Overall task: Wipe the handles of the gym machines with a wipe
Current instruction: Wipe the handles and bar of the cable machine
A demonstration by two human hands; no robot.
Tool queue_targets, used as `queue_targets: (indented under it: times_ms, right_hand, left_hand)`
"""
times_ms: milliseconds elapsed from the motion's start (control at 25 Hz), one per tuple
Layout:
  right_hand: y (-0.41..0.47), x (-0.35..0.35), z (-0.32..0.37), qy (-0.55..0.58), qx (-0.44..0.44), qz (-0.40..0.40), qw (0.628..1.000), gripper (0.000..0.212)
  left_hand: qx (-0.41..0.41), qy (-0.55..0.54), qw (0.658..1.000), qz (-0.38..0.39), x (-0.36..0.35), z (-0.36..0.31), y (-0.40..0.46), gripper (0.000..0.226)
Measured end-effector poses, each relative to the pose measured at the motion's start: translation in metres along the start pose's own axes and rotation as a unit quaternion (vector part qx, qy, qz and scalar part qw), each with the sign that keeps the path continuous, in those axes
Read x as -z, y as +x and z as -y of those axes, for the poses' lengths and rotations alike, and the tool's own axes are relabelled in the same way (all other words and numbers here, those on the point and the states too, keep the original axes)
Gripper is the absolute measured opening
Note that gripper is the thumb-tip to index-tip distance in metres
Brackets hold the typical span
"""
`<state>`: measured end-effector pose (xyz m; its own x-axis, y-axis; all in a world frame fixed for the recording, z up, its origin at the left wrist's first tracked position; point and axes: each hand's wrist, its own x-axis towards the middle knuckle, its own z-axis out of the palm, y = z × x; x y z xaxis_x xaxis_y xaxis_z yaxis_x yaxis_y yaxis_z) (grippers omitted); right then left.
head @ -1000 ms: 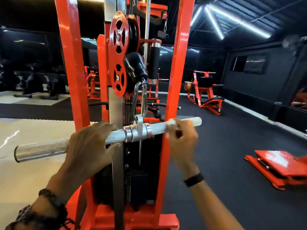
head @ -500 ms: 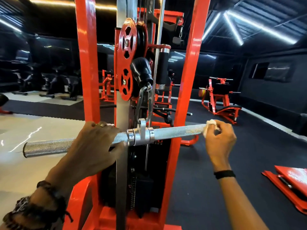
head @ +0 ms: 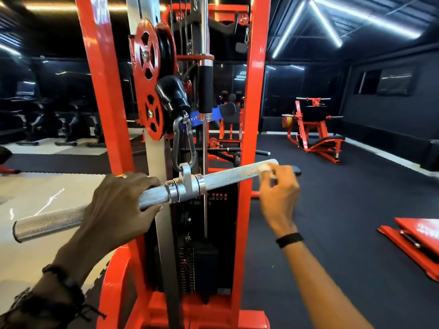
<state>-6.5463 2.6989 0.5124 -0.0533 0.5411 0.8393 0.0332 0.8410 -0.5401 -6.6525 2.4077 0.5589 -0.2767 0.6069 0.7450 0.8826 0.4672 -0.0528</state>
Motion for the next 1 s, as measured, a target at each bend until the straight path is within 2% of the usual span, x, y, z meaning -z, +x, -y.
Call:
queue_targets:
  times_ms: [80, 160, 240, 320, 400, 520, 600, 720, 760, 920, 1000]
  right_hand:
    - [0.022, 0.005, -0.017, -0.002, -0.077, -0.024, 0.997, 0.011]
    - [0.025, 0.005, -0.009, 0.014, -0.099, -0.041, 0.994, 0.011]
    - [0.003, -0.001, 0.026, 0.073, -0.031, -0.015, 0.997, 0.011]
    - [-0.033, -0.008, 0.066, 0.116, 0.076, 0.090, 0.986, 0.012]
    - [-0.048, -0.008, 0.079, 0.133, 0.120, 0.153, 0.972, 0.015]
    - [-0.014, -0.002, 0.045, 0.112, 0.039, 0.088, 0.989, 0.008]
    - [0.022, 0.005, 0.011, 0.068, -0.043, 0.040, 0.996, 0.004]
    - [0.044, 0.011, 0.000, 0.062, -0.110, 0.034, 0.991, 0.006]
    - [0.037, 0.009, 0.011, 0.082, -0.097, 0.047, 0.991, 0.009]
    - [-0.035, -0.006, 0.079, 0.154, 0.062, 0.161, 0.973, 0.010]
    - [-0.045, -0.006, 0.085, 0.166, 0.079, 0.174, 0.967, 0.012]
  left_hand:
    - [0.012, -0.009, 1.000, 0.006, -0.003, -0.004, -0.001, 0.033]
    - [0.026, -0.030, 0.999, 0.017, -0.004, -0.010, -0.001, 0.033]
    - [0.053, -0.058, 0.997, 0.025, -0.003, -0.015, -0.001, 0.032]
    - [0.071, -0.075, 0.994, 0.038, -0.003, -0.017, -0.002, 0.032]
    - [0.097, -0.068, 0.990, 0.078, -0.002, -0.013, 0.001, 0.039]
    - [0.117, -0.038, 0.983, 0.139, 0.001, -0.006, 0.003, 0.047]
    - [0.118, -0.040, 0.982, 0.144, 0.003, -0.006, 0.003, 0.031]
    - [0.096, -0.056, 0.988, 0.103, 0.006, -0.014, 0.000, 0.011]
    - [0.089, -0.063, 0.990, 0.086, 0.007, -0.015, 0.000, 0.008]
    - [0.052, -0.014, 0.998, 0.040, 0.002, -0.014, 0.003, 0.030]
    - [0.063, -0.009, 0.998, 0.023, 0.004, -0.013, 0.002, 0.030]
